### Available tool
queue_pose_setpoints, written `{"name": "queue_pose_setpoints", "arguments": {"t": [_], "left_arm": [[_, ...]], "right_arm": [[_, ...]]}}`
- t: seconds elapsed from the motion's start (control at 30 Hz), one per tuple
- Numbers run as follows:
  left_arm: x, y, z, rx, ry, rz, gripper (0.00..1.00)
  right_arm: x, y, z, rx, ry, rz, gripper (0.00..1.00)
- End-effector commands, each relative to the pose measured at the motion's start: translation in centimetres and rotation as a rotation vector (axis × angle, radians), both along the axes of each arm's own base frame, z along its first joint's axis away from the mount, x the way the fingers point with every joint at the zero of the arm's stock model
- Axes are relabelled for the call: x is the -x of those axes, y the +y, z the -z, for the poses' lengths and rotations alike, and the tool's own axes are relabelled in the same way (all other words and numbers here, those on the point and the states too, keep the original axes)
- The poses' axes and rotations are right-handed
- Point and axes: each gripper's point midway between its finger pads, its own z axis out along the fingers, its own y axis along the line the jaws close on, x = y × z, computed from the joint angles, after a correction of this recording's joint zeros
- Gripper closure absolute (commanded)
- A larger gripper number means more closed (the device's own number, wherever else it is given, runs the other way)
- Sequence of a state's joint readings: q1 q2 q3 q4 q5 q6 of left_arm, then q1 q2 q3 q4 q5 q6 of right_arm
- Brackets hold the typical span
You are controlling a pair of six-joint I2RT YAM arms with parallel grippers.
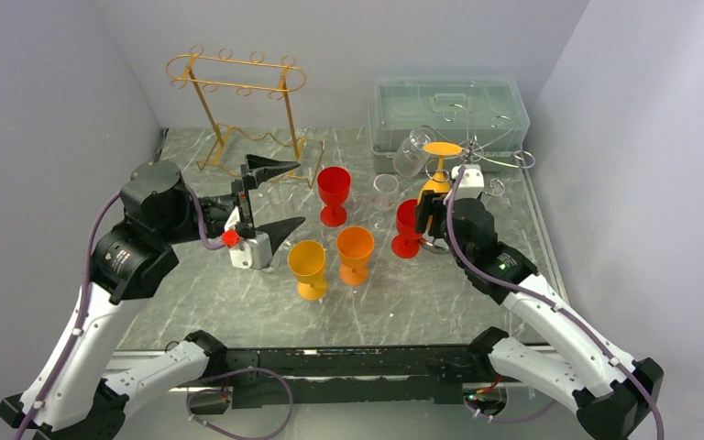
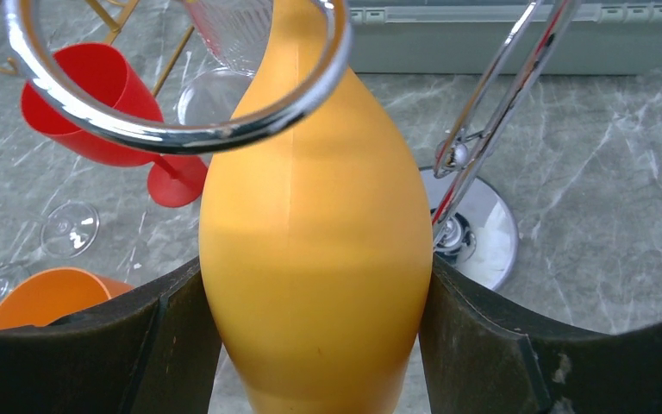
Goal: Place the wine glass upside down on the wine glass rack
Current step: Turn the wine glass upside down at the wine rack.
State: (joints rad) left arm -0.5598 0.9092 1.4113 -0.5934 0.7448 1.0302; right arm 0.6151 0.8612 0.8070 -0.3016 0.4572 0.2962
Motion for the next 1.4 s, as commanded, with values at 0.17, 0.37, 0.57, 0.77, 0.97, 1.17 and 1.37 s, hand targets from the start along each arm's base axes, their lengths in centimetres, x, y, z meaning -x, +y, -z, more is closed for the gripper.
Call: {"name": "queue_pose_setpoints", "arguments": {"t": [0.17, 0.37, 0.57, 0.77, 0.97, 1.17, 1.37], "left_arm": [[0.6, 0.3, -1.0, 0.015, -0.023, 0.005, 0.01], [0.7, 0.2, -1.2, 0.020, -0.021, 0.013, 0.01], [0.8, 0.1, -1.3, 0.022, -0.019, 0.020, 0.01], [1.0, 0.1, -1.4, 0.027, -0.014, 0.024, 0.01], [1.0, 0.0, -1.8, 0.033, -0.017, 0.027, 0.01], [1.0, 0.0, -2.1, 0.040, -0.010, 0.028, 0.01], [0.8, 0.0, -2.0, 0.037, -0.011, 0.024, 0.01]], "right_arm": [[-0.2, 0.8, -3.1, 0.016, -0.076, -0.080, 0.63], [0.3, 0.6, -3.2, 0.072, -0.090, -0.121, 0.66], [1.0, 0.7, -2.6, 0.107, -0.081, -0.166, 0.67], [1.5, 0.7, -1.6, 0.130, -0.064, -0.198, 0.68], [1.9, 0.8, -1.5, 0.152, -0.068, -0.232, 0.69], [2.5, 0.3, -1.5, 0.160, -0.103, -0.238, 0.73], [2.9, -0.4, -1.3, 0.180, -0.104, -0.222, 0.73]]}}
